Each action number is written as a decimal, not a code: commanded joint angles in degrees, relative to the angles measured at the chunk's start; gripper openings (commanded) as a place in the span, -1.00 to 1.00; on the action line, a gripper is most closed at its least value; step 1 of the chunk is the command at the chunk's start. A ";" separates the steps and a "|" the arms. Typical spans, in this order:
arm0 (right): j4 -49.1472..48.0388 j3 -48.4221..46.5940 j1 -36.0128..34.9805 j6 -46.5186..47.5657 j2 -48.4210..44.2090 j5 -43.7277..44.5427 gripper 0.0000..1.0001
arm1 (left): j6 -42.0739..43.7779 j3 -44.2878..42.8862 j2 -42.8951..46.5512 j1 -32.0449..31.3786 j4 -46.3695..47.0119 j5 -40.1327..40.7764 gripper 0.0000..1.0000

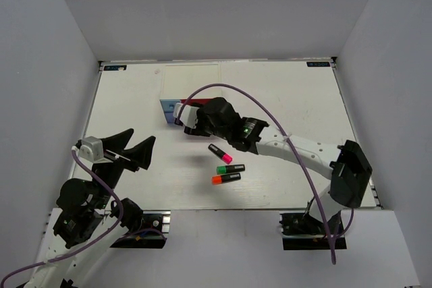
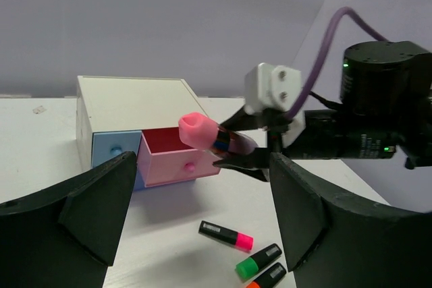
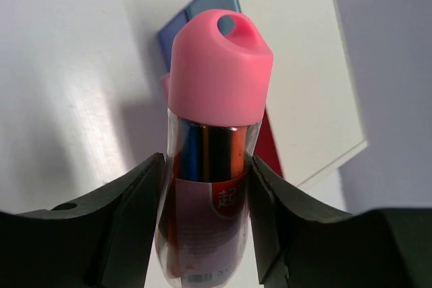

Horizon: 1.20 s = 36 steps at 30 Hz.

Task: Sort the stationery into containers
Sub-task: Grab a piece of stationery with the right arm, then place the stationery into the container

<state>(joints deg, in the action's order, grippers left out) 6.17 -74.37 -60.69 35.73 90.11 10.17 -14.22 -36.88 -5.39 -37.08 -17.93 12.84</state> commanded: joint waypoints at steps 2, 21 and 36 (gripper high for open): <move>-8.46 -4.63 0.83 11.81 4.01 5.82 -0.94 | 0.68 0.32 -1.47 0.34 0.36 -0.80 0.79; -13.04 -6.75 5.40 23.42 10.00 5.48 -0.86 | 0.68 0.32 -3.66 0.34 -0.17 0.25 0.79; 5.34 -16.77 8.39 24.57 14.22 -6.22 -0.69 | 1.21 0.32 -3.66 0.87 -0.17 1.31 0.79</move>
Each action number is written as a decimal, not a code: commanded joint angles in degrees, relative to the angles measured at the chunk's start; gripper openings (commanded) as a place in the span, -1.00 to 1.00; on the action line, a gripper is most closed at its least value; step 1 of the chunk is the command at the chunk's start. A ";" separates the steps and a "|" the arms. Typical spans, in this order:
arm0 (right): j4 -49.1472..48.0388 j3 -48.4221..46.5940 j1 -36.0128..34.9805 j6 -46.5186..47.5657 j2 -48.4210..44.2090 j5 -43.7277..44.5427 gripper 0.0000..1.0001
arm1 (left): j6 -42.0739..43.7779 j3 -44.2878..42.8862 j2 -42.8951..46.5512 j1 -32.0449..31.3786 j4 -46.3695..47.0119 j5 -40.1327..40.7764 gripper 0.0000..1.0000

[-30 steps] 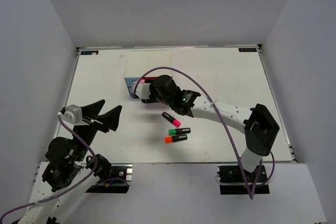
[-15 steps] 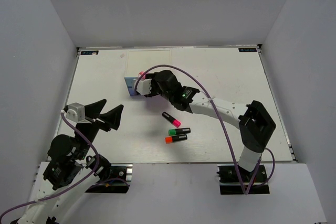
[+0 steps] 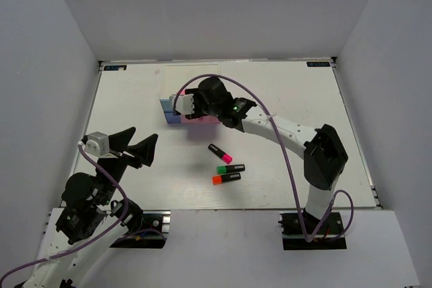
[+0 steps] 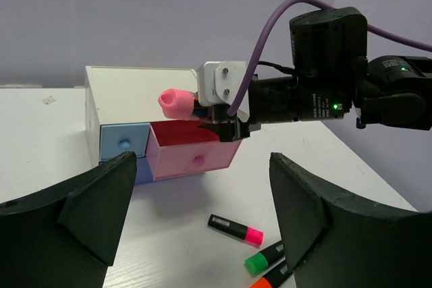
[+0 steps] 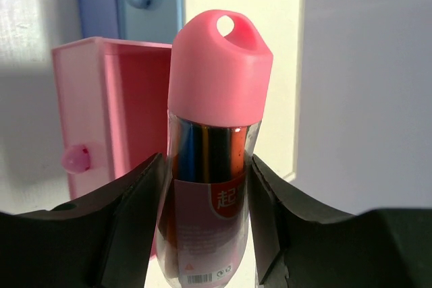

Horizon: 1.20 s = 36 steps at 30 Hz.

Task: Sort the stationery into containers
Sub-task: Place the stationery into the container

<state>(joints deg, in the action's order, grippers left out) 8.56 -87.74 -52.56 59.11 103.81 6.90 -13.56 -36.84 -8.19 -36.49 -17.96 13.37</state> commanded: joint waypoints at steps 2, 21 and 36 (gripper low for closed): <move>4.01 -3.57 0.35 1.44 1.13 -3.11 -0.63 | 0.55 0.28 -0.87 0.28 -0.15 0.78 0.79; 11.92 -10.07 1.84 1.09 4.47 -6.11 -0.01 | 0.55 0.28 -1.39 0.28 -0.68 0.78 0.79; 13.33 -10.78 2.10 1.09 4.56 -5.93 0.42 | 0.55 0.28 -1.39 0.28 -0.68 1.31 0.79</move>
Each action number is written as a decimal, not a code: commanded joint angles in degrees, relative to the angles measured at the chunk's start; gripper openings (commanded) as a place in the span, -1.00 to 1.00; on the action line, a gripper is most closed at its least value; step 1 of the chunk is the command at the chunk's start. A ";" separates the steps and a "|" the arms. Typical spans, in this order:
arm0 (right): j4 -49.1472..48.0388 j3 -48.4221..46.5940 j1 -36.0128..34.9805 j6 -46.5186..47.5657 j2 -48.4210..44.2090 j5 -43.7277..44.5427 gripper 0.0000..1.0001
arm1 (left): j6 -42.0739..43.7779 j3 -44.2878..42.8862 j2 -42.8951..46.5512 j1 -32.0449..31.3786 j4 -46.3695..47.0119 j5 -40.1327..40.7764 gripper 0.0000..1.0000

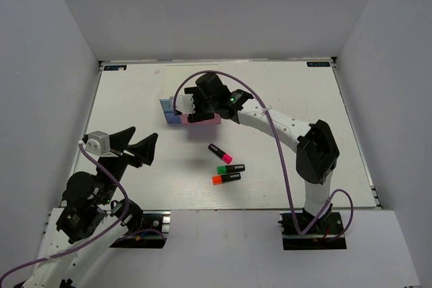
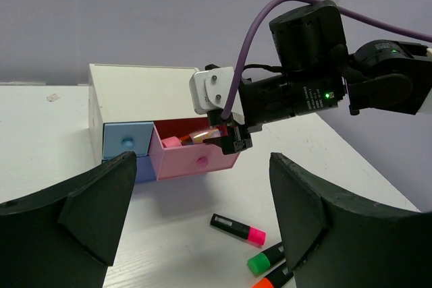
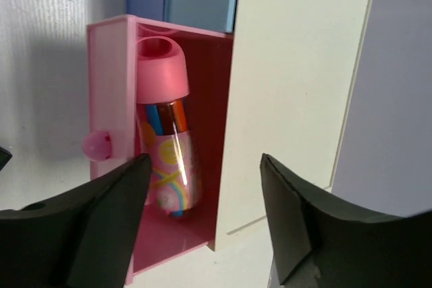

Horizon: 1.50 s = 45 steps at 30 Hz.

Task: Sort the stationery into containers
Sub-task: Place the stationery into the container

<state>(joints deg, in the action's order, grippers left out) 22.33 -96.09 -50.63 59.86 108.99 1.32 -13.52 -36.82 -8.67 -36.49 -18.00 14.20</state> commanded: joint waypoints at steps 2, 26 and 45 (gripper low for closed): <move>-0.71 -2.35 0.18 0.44 -0.62 -0.27 0.47 | 0.51 0.26 -0.91 0.28 -0.63 0.48 0.79; 2.45 2.23 0.01 -4.31 -8.01 -10.02 0.36 | 0.51 0.26 -0.91 0.28 -0.63 1.01 0.79; 0.80 1.70 0.09 -4.05 -2.99 -7.30 0.81 | 0.51 0.26 -0.39 0.28 -0.63 0.48 0.79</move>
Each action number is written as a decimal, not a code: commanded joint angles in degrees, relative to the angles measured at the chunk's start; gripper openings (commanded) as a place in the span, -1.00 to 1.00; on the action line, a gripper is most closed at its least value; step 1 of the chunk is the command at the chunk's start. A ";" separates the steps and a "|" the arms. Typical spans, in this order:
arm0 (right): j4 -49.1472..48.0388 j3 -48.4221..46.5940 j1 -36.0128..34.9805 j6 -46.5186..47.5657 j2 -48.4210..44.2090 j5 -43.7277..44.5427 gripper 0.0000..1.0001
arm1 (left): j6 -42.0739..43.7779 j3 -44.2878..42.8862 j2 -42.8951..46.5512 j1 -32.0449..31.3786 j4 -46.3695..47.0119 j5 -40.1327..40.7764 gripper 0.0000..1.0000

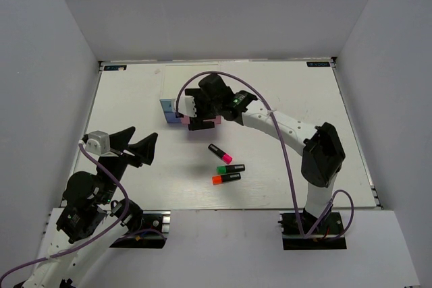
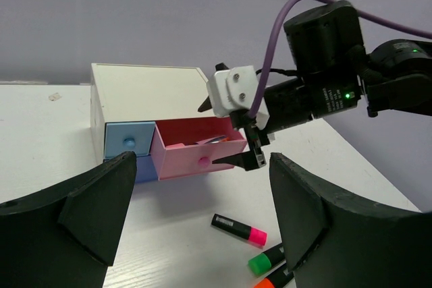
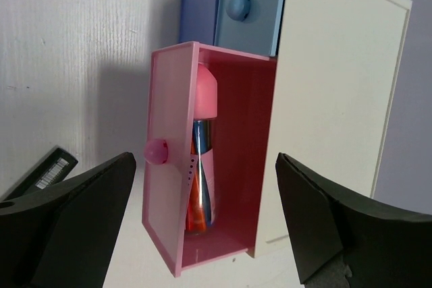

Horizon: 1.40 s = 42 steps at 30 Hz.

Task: Sort the stationery into containers
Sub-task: Place the stationery into the container, then close the drawer

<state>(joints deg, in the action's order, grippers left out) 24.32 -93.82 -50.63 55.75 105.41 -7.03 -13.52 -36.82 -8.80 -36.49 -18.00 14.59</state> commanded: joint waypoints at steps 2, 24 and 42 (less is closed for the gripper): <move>-1.72 -0.57 0.27 0.06 1.12 2.10 0.81 | 0.51 0.26 -0.26 0.28 -0.63 0.09 0.79; -12.18 -2.33 1.41 -1.87 6.74 14.49 0.81 | 0.51 0.26 -0.26 0.28 -0.63 0.09 0.79; -16.32 -2.68 2.38 -2.57 5.77 14.14 0.61 | 0.51 0.26 -0.26 0.28 -0.63 0.09 0.79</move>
<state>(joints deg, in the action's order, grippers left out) 12.80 -93.97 -48.86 53.32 111.59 5.89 -13.52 -36.82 -8.80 -36.49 -18.00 14.59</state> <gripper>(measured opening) 0.808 0.892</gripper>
